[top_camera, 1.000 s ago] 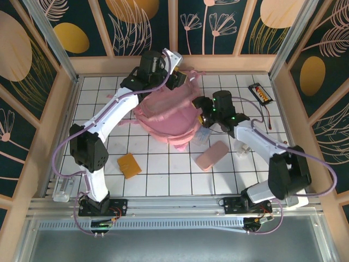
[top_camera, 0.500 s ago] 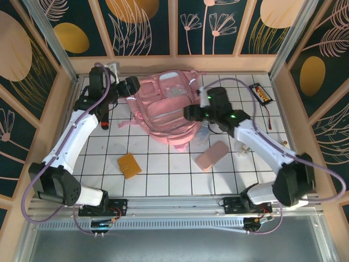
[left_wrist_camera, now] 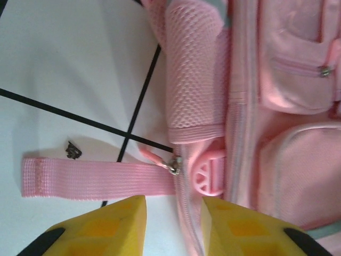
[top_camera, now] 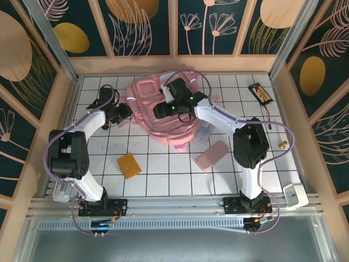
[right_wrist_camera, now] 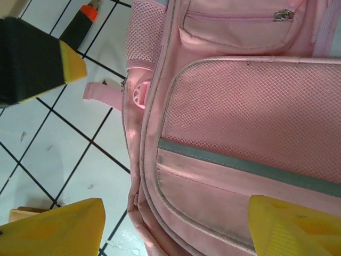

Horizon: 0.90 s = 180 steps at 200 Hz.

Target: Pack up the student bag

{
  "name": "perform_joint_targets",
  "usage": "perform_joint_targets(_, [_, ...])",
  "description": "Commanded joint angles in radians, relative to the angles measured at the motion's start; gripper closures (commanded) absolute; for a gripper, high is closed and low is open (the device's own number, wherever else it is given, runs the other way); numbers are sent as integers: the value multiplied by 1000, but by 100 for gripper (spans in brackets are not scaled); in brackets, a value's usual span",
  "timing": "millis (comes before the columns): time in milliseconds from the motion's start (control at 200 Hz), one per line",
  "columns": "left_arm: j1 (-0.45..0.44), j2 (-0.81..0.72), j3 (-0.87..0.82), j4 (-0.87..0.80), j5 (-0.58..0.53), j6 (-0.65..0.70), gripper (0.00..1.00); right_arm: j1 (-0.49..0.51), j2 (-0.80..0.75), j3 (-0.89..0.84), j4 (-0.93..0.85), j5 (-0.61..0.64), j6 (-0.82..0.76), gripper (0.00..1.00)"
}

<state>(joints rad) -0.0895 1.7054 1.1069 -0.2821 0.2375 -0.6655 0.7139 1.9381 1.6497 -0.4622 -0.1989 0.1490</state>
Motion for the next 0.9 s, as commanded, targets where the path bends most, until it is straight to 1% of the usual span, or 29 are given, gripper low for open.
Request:
perform_joint_targets(0, [11, 2, -26, 59, 40, -22, 62, -20, 0, 12, -77, 19, 31, 29])
perform_joint_targets(40, [14, 2, -28, 70, 50, -28, 64, -26, 3, 6, -78, 21, 26, 30])
perform_joint_targets(95, [19, 43, -19, 70, 52, -17, 67, -36, 6, 5, -84, 21, 18, 30])
perform_joint_targets(165, [36, 77, 2, 63, 43, -12, 74, -44, 5, 7, -85, 15, 14, 31])
perform_joint_targets(190, [43, 89, 12, 57, 46, -12, 78, -47, 5, 7, -85, 15, 15, 32])
perform_joint_targets(225, [51, 105, 26, 48, 46, -10, 79, -50, 0, 5, -84, 15, 18, 32])
perform_joint_targets(265, [54, 117, 42, 47, 58, 12, 82, -50, -6, 0, -83, 13, 17, 32])
perform_joint_targets(305, [54, 125, 52, 56, 86, 65, 84, -52, -12, -6, -86, 25, 17, 32])
perform_joint_targets(325, [54, 129, 58, 57, 106, 99, 84, -54, -14, -10, -89, 36, 21, 32])
perform_joint_targets(345, [54, 135, 68, 51, 127, 139, 82, -56, -18, -14, -96, 48, 28, 32])
perform_joint_targets(380, [54, 151, 97, 25, 150, 208, 72, -62, -29, -24, -103, 62, 37, 32])
perform_joint_targets(410, [54, 164, 127, -2, 168, 259, 68, -74, -44, -42, -103, 72, 51, 32])
perform_joint_targets(505, [52, 138, 168, -22, 220, 425, 68, -132, -115, -125, -85, 85, 85, 31])
perform_joint_targets(555, [53, 88, 155, 15, 225, 496, 69, -160, -152, -171, -74, 92, 102, 30])
perform_joint_targets(570, [52, 73, 146, 31, 233, 520, 69, -193, -162, -180, -74, 93, 106, 29])
perform_joint_targets(631, [43, 16, 104, 106, 254, 582, 72, -253, -185, -218, -90, 99, 123, 28])
perform_joint_targets(646, [34, -12, 93, 119, 268, 618, 72, -267, -187, -221, -100, 102, 128, 28])
perform_joint_targets(666, [17, -42, 78, 130, 294, 706, 72, -286, -188, -227, -114, 106, 136, 28])
perform_joint_targets(716, [-59, -116, 20, 131, 319, 997, 69, -327, -187, -241, -142, 89, 145, 28])
perform_joint_targets(741, [-109, -154, -18, 128, 312, 1135, 63, -344, -189, -252, -148, 71, 146, 28])
perform_joint_targets(761, [-146, -179, -47, 142, 294, 1215, 57, -355, -192, -262, -147, 53, 152, 28])
perform_joint_targets(776, [-174, -194, -65, 158, 283, 1255, 52, -364, -197, -271, -145, 41, 158, 28])
perform_joint_targets(801, [-207, -214, -96, 201, 281, 1303, 48, -377, -203, -288, -135, 20, 169, 28])
perform_joint_targets(851, [-241, -227, -124, 243, 358, 1390, 48, -395, -212, -317, -110, -37, 194, 27])
perform_joint_targets(896, [-257, -214, -120, 276, 400, 1378, 48, -405, -203, -321, -92, -94, 219, 27])
